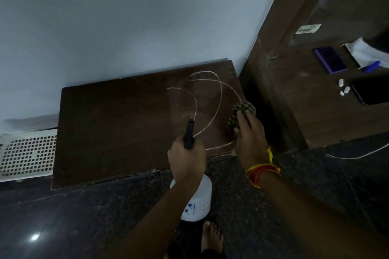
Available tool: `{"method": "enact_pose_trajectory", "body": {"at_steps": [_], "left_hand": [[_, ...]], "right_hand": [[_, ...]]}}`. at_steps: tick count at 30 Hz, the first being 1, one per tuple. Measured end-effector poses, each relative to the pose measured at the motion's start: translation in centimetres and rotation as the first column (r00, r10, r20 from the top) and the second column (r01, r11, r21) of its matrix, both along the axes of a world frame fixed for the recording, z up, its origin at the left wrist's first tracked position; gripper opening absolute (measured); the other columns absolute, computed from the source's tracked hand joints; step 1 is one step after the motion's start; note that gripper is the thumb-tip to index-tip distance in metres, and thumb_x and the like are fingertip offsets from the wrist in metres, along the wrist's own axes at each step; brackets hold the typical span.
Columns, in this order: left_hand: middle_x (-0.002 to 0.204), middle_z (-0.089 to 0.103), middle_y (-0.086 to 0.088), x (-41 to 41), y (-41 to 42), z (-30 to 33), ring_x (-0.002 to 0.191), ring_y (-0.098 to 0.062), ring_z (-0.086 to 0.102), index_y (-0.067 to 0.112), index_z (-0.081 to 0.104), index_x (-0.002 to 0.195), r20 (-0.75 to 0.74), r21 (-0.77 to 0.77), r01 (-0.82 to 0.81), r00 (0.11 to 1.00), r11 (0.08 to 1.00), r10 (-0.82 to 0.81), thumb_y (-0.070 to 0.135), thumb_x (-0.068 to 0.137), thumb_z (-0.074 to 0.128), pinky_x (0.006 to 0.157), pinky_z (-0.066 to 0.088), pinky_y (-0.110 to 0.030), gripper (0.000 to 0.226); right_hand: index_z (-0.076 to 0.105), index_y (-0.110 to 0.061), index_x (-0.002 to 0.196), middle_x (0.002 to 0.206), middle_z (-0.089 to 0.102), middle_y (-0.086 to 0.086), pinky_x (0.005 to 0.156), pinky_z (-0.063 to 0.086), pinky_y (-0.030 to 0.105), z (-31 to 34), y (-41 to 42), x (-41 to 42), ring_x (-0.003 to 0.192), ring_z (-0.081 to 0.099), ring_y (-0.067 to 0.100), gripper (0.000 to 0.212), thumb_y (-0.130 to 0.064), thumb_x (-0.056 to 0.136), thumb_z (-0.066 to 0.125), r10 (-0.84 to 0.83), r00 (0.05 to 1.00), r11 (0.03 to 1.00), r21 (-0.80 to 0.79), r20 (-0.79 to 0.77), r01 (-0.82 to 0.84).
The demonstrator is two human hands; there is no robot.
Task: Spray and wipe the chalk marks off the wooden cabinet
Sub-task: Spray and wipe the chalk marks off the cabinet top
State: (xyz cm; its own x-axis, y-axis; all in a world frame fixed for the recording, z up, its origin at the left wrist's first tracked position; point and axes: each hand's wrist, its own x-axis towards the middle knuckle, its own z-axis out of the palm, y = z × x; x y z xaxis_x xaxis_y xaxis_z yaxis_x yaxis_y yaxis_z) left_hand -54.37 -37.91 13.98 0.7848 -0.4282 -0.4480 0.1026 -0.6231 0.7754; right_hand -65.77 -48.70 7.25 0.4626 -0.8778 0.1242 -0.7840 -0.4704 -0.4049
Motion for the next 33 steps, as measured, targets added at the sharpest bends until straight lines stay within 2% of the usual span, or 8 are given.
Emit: {"method": "enact_pose_trajectory", "body": {"at_steps": [5,10,12,15,20,23,28,33], "left_hand": [[0.056,0.049,-0.005,-1.3,0.1,-0.1,0.045,-0.016,0.041,0.014,0.050,0.062,0.010,0.005,0.037,0.999,0.999,-0.037,0.012,0.091,0.052,0.038,0.030,-0.019,0.029],[0.058,0.055,-0.016,-3.0,0.7,-1.0,0.047,-0.023,0.046,0.008,0.055,0.065,-0.004,-0.009,0.081,0.997,0.997,-0.081,0.013,0.090,0.056,0.044,0.036,-0.030,0.025],[0.054,0.049,-0.012,-3.6,1.1,-1.4,0.046,-0.021,0.043,0.008,0.053,0.062,-0.018,-0.003,0.092,0.996,0.996,-0.092,0.011,0.088,0.057,0.043,0.035,-0.030,0.027],[0.051,0.043,-0.005,-4.3,2.1,-1.7,0.043,-0.018,0.036,0.012,0.049,0.060,-0.021,-0.006,0.134,0.991,0.991,-0.134,0.009,0.088,0.059,0.039,0.027,-0.017,0.030],[0.052,0.046,-0.005,-4.3,3.8,-2.0,0.047,-0.021,0.039,0.019,0.050,0.059,-0.054,0.009,0.152,0.987,0.988,-0.151,0.007,0.089,0.060,0.044,0.031,-0.027,0.034],[0.055,0.049,-0.008,-3.6,5.1,-2.3,0.050,-0.024,0.043,0.019,0.054,0.062,-0.062,0.008,0.143,0.988,0.990,-0.143,0.010,0.090,0.060,0.047,0.033,-0.028,0.030],[0.054,0.049,-0.005,-1.6,7.7,-2.7,0.046,-0.021,0.041,0.022,0.053,0.067,-0.030,0.034,0.171,0.985,0.985,-0.170,0.009,0.092,0.059,0.039,0.031,-0.020,0.029],[0.054,0.049,-0.008,0.0,10.3,-2.9,0.048,-0.024,0.042,0.017,0.056,0.068,-0.017,0.044,0.147,0.989,0.988,-0.146,0.008,0.092,0.060,0.038,0.030,-0.020,0.026]], "right_hand": [[0.043,-0.005,0.138,0.144,0.039,0.020,0.107,0.036,0.047,0.9,-2.0,-0.3,0.131,0.036,0.039,0.048,-0.006,0.091,0.053,-0.021,1.000,1.000,-0.015,0.001,0.021],[0.043,-0.008,0.138,0.145,0.038,0.019,0.107,0.036,0.049,1.5,-3.4,-1.0,0.132,0.035,0.039,0.048,-0.009,0.092,0.053,-0.053,0.998,0.999,-0.007,-0.032,0.053],[0.043,-0.008,0.139,0.145,0.038,0.018,0.108,0.036,0.046,1.7,-3.7,-1.4,0.132,0.035,0.038,0.048,-0.009,0.092,0.053,-0.059,0.997,0.998,-0.017,-0.047,0.058],[0.044,-0.007,0.138,0.144,0.039,0.019,0.107,0.034,0.044,1.7,-3.7,-1.7,0.131,0.036,0.038,0.047,-0.010,0.092,0.053,-0.061,0.997,0.998,-0.021,-0.045,0.060],[0.044,-0.007,0.138,0.145,0.039,0.018,0.107,0.033,0.041,1.3,-3.0,-1.6,0.131,0.035,0.037,0.047,-0.010,0.092,0.053,-0.081,0.996,0.996,0.020,-0.030,0.082],[0.042,-0.008,0.140,0.147,0.036,0.016,0.109,0.032,0.039,1.0,-2.1,-1.0,0.133,0.033,0.034,0.047,-0.011,0.093,0.052,-0.075,0.997,0.996,0.048,-0.029,0.076],[0.042,-0.009,0.140,0.148,0.035,0.014,0.109,0.030,0.038,1.2,-1.0,0.6,0.133,0.033,0.033,0.047,-0.012,0.094,0.051,-0.077,0.997,0.994,0.074,-0.017,0.078],[0.042,-0.010,0.139,0.147,0.035,0.015,0.109,0.034,0.046,1.1,-0.2,2.2,0.134,0.033,0.035,0.047,-0.012,0.093,0.051,-0.055,0.998,0.995,0.077,-0.023,0.057]]}}
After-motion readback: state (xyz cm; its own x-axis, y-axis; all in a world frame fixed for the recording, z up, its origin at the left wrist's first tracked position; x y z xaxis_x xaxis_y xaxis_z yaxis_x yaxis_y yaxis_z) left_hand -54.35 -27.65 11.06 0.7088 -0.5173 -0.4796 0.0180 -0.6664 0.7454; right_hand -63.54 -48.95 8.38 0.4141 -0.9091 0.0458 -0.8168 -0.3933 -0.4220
